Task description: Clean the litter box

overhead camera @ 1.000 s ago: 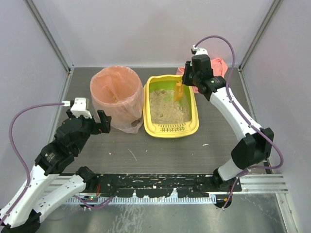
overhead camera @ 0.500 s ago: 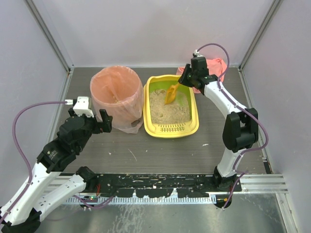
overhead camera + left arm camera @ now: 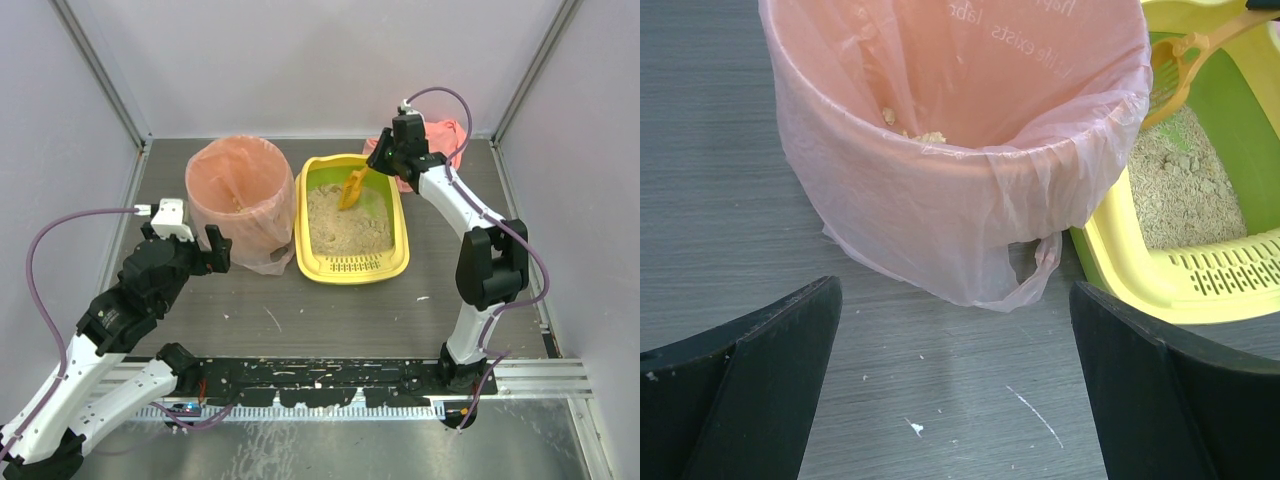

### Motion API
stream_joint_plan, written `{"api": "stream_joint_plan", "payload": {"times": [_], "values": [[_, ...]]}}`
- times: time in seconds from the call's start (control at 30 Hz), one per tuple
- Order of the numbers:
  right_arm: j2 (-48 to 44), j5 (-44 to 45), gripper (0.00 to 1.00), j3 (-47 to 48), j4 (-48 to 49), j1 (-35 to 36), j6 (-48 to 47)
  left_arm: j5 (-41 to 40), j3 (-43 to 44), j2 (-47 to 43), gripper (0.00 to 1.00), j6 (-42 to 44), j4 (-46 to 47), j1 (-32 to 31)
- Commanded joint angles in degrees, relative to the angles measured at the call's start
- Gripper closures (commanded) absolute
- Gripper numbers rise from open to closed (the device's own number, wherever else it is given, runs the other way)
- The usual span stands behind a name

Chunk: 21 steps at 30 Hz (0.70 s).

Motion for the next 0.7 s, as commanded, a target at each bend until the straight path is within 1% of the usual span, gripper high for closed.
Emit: {"api": "stream_joint_plan", "payload": {"times": [0.0,0.33,0.53,0.67], "values": [[1.1,-1.7,0.99,0.1,4.3,0.4,1.1,-1.1,1.5,0.1,0.02,0.8,1.8,0.3],[-0.2,-11.4,0.99,-8.4,14.5,0.3,3.8,-1.1,1.3,0.5,0.02,0.8,1.9,0.3],[0.5,-20.2,0.99,-12.6,22.9,0.4,4.7,-1.2,1.3,0.3,0.02,0.8,1.7,0.3],[0.8,-22.7,0.99,-15.0,26.6,0.4,4.5,-1.5,1.3,0.4,0.02,0.8,1.7,0.3]]}}
